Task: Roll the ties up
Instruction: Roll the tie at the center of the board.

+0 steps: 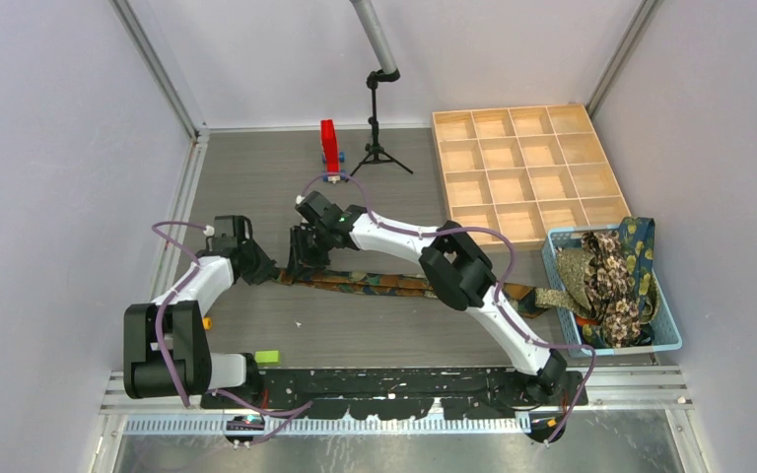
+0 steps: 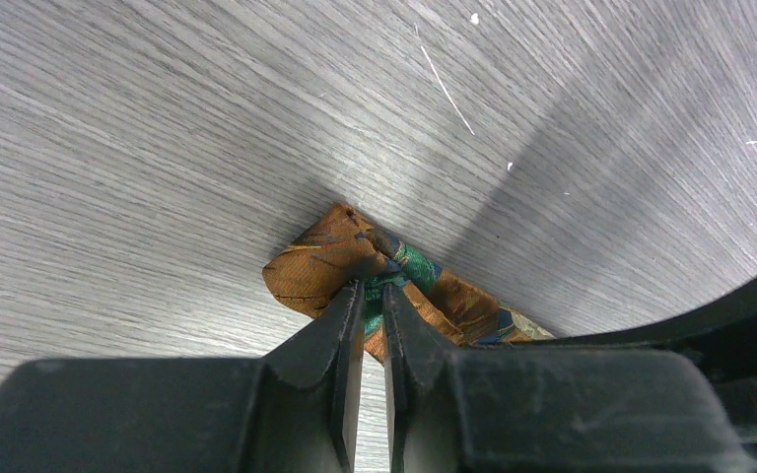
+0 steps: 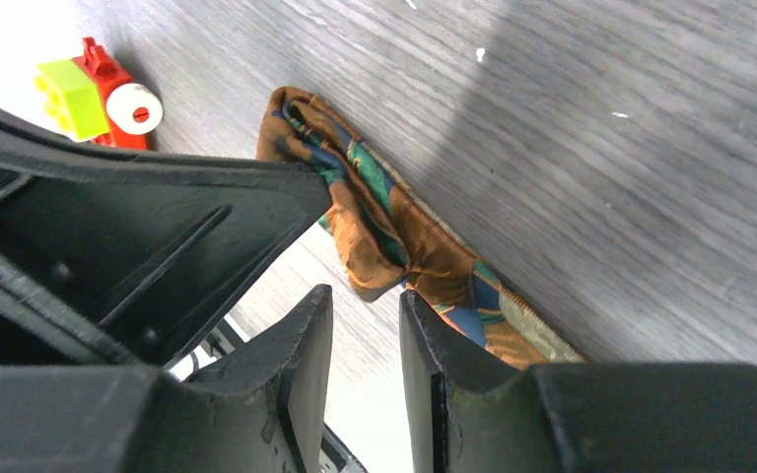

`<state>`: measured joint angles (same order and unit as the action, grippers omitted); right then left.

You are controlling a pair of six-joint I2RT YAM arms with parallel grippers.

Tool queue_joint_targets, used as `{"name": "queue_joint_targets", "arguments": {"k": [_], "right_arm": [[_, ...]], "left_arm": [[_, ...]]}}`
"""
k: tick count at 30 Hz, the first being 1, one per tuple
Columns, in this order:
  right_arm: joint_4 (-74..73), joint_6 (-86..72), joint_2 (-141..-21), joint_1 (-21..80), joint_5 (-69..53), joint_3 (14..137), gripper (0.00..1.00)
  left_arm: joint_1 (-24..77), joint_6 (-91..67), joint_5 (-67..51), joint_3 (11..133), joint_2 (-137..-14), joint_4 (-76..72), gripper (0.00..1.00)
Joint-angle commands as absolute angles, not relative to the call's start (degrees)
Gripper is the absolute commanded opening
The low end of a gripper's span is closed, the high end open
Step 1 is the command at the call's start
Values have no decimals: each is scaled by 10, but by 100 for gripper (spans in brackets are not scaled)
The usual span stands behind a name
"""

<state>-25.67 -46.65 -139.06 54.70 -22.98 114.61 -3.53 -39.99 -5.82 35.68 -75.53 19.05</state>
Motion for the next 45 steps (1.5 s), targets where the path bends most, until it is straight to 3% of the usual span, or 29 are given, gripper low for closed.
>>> {"name": "queue_joint_targets", "arguments": {"k": [1, 15, 24, 28, 39, 45], "right_arm": [[-253, -460, -1405, 550, -229, 1181, 36], [-255, -461, -1420, 550, -228, 1203, 25], [-277, -452, -1426, 546, -224, 1224, 1], [-289, -441, -1423, 535, -222, 1231, 0], [-321, -410, -1448, 523, -242, 1260, 0], [-330, -399, -1460, 518, -244, 1261, 0]], "left_arm": [[-41, -395, -59, 365, -756, 180, 14], [-40, -395, -62, 361, -754, 179, 14], [-40, -396, -67, 368, -744, 187, 14], [-41, -395, -66, 383, -730, 207, 17], [-46, -375, -45, 394, -718, 232, 38], [-83, -350, -70, 366, -716, 198, 41]]}}
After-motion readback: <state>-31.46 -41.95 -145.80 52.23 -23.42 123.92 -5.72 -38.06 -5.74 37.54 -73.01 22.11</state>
